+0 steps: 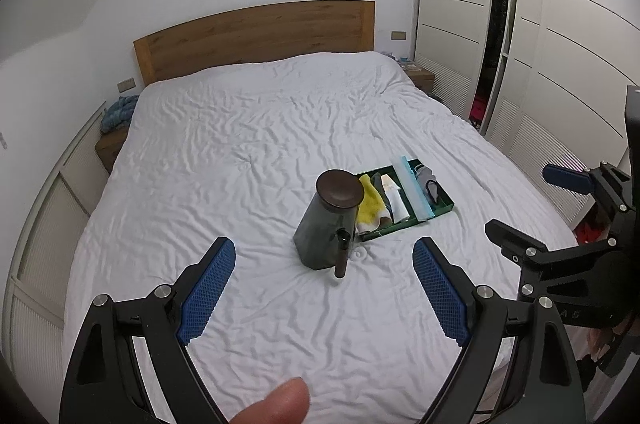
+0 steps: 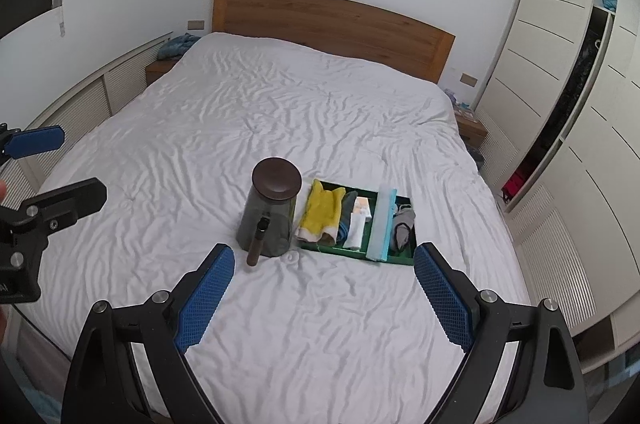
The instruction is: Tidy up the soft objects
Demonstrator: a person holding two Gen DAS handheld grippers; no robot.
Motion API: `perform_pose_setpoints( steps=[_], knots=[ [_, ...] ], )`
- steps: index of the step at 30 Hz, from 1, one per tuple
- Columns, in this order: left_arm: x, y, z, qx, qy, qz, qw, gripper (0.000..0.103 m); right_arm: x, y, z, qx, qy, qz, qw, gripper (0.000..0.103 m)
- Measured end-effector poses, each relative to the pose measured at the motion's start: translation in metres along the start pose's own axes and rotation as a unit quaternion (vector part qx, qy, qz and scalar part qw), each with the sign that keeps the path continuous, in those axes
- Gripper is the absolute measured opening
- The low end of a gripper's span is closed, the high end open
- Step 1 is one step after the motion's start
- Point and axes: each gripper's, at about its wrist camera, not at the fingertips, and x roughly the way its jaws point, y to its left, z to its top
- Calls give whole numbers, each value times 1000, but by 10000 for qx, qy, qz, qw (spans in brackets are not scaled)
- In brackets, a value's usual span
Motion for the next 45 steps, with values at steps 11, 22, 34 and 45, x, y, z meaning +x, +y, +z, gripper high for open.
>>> perform_pose_setpoints(
  steps=[11, 22, 34, 45],
  knots=[
    [7, 6, 0, -34, 94, -2, 9999, 87, 10, 10, 7, -55, 48, 39, 10000, 92],
    [9, 11, -2, -56, 191, -102, 9998, 87, 14, 19, 6, -107, 29, 69, 9999, 92],
    [6, 14, -4, -61, 226, -38, 9997, 87, 13, 24, 7, -131, 31, 123, 9998, 92],
    [5, 11, -8, 45, 294, -47, 9995, 87, 11, 25, 3, -118, 31, 210, 9997, 92]
  ],
)
